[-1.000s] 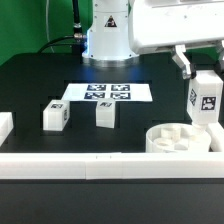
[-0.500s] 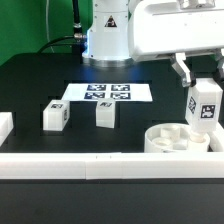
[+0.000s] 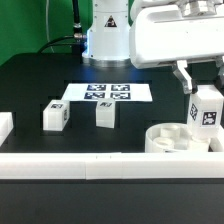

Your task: Assemble stool

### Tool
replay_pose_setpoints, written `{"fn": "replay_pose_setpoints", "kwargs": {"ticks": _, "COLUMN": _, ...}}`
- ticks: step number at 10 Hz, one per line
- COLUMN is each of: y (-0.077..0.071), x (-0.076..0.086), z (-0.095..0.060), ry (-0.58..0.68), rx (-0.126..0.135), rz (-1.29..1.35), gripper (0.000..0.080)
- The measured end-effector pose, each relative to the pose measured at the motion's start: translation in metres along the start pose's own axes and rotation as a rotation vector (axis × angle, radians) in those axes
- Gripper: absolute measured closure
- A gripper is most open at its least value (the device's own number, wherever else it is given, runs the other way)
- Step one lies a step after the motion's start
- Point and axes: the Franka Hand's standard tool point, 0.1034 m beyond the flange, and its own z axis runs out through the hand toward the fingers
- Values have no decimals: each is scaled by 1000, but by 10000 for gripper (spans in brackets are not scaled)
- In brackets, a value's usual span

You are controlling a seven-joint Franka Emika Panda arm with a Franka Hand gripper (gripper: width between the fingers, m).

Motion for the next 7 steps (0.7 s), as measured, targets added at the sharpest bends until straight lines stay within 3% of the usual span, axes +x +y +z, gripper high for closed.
{"fn": "replay_pose_setpoints", "kwargs": {"ticks": 7, "y": 1, "x": -12, "z": -1, "ry": 39, "rx": -10, "rz": 0, "gripper": 468}}
